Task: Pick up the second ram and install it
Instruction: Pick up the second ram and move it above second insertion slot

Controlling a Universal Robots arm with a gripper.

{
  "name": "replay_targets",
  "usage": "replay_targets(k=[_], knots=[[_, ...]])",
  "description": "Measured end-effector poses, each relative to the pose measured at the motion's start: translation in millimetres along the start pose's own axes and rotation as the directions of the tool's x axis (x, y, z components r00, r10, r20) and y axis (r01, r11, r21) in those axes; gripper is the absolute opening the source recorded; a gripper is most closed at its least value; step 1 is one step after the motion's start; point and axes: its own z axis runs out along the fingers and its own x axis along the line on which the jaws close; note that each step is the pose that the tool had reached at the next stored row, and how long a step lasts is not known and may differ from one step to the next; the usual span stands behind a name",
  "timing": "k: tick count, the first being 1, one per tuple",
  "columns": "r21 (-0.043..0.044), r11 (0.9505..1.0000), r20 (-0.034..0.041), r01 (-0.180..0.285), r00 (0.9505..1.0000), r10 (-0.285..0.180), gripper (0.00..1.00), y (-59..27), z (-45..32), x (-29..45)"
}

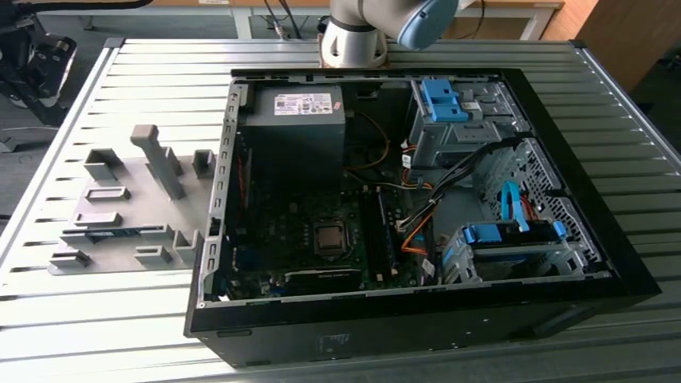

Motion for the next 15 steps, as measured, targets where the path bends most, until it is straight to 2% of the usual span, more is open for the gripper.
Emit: replay_targets(k=[4, 7, 11, 15], knots=[[0.0002, 0.9974, -0.003, 0.071, 0.9974, -0.071, 0.11, 0.0, 0.1, 0.0], [0.0002, 0.9919, -0.0054, 0.127, 0.9919, -0.127, 0.11, 0.0, 0.2, 0.0], [0.0001, 0.9806, -0.0084, 0.196, 0.9806, -0.196, 0.11, 0.0, 0.4, 0.0], [-0.0003, 0.966, -0.0111, 0.259, 0.9659, -0.258, 0.11, 0.0, 0.7, 0.0]])
